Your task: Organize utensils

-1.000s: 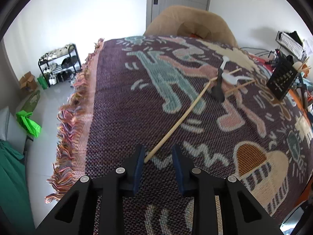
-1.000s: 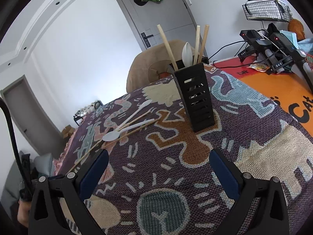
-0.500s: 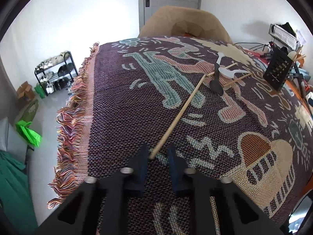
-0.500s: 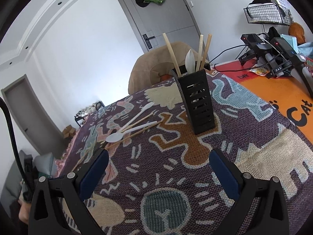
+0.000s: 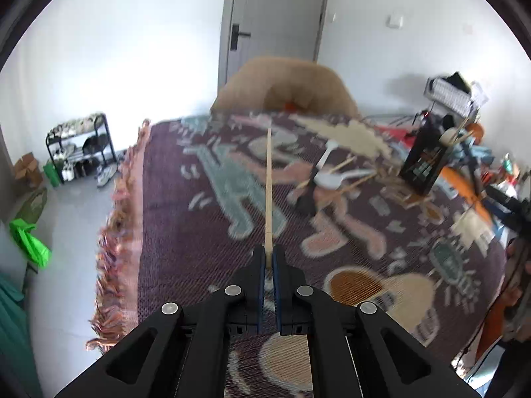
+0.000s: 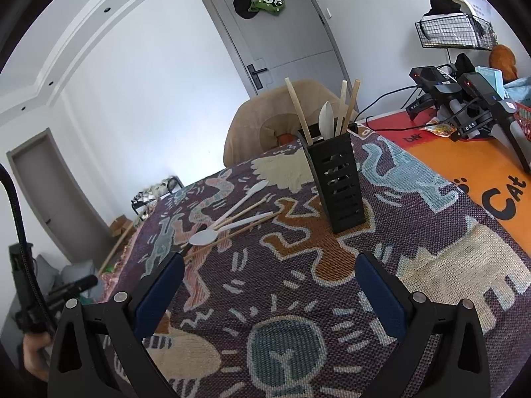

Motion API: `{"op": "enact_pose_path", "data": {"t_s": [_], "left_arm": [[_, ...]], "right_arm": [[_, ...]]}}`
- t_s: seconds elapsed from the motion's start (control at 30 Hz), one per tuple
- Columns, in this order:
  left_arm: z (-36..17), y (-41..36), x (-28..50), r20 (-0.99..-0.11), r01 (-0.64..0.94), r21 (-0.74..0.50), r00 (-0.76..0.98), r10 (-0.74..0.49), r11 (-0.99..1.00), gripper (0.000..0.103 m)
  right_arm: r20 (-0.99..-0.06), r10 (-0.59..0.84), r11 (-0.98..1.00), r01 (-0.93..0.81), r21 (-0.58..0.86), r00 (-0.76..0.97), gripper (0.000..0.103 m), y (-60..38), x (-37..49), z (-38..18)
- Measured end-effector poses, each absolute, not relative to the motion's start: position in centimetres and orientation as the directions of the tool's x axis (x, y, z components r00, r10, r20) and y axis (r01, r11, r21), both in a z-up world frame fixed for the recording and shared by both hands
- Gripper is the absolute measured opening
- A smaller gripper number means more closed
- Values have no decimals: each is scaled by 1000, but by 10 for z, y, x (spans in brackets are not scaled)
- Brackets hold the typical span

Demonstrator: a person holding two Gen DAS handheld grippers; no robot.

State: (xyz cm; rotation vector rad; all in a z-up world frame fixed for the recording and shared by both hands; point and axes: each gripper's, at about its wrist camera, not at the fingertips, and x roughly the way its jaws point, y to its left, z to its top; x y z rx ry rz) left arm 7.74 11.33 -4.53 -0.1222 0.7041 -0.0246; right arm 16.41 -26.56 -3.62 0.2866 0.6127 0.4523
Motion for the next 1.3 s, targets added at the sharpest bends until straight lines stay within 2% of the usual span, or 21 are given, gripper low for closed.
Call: {"op": "enact_pose_path", "data": {"t_s": [0.27,0.9,1.3], "left_arm": [[-23,92,78,-625,30,-117,774,-97,993,4],[-44,95,81,-667,8,-136,738,-98,991,4],[-27,114,74,-560,1,-203,820,-117,979,4]], "right_arm": [[-480,488,863,-319,392,729,103,-271,162,-35],[-520,496,863,-333,379,695,103,-254,168,-50],[-537,528,849,-421,319,658,103,-207,172,-42]]}}
